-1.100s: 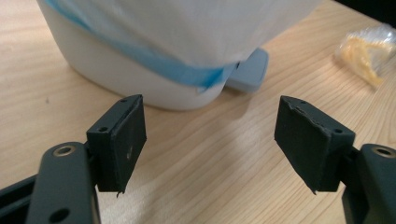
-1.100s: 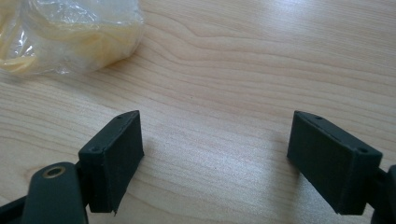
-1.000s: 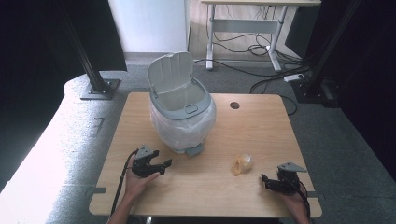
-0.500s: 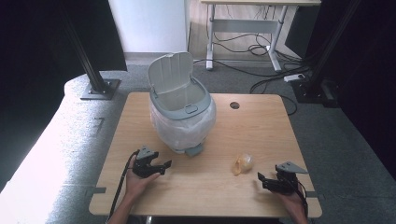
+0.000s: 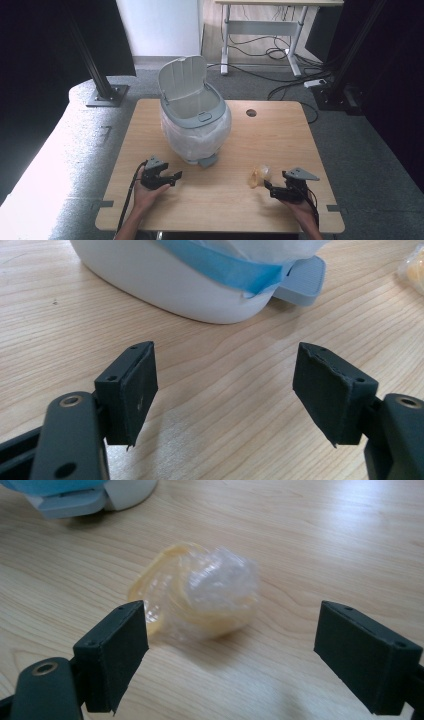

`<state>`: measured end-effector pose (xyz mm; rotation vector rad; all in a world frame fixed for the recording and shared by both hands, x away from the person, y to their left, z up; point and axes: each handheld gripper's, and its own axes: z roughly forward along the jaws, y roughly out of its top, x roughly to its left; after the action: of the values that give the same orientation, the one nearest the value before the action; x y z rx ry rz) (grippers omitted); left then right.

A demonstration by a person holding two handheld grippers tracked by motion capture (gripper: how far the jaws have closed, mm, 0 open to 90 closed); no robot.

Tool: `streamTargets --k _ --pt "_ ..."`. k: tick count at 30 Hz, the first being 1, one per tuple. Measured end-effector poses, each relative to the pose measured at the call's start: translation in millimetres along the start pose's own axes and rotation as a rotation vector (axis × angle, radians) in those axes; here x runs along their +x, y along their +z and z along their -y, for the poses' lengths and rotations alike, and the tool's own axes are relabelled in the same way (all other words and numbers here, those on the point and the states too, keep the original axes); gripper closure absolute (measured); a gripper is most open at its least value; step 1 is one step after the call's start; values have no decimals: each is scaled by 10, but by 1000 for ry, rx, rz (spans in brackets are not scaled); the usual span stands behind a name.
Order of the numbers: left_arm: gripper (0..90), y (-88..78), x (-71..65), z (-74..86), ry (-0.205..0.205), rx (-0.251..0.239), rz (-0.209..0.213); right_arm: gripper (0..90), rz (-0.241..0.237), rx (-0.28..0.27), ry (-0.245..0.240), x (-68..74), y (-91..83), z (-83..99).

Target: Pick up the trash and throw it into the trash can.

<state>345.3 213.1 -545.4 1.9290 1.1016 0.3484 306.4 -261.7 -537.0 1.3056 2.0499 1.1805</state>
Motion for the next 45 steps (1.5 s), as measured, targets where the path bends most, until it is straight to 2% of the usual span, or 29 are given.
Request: streamTargets --k 4,8,19,22,23,26,30,33,37,45 --pt "265 3 7 9 -3 3 6 127 -7 8 -11 26 66 -49" --pt "266 2 7 10 -4 5 11 128 -2 4 2 43 126 -84" --pt "269 2 44 22 -14 13 7 139 -16 48 28 100 422 -78" --pt "270 9 49 27 -16 18 6 170 2 47 32 117 494 -60" --pt "272 11 46 29 -13 22 6 212 14 43 34 122 503 -49" --pt "272 8 44 31 -13 21 8 275 43 37 33 132 482 -37" --pt "275 31 45 39 -11 30 7 338 41 36 26 118 461 -26" --pt "275 37 43 42 -9 35 8 352 31 36 34 103 452 -27" --pt "282 28 41 40 -3 27 -7 368 29 34 20 94 423 -30" --pt "284 5 70 45 -18 14 -20 379 17 -14 44 47 287 -67"
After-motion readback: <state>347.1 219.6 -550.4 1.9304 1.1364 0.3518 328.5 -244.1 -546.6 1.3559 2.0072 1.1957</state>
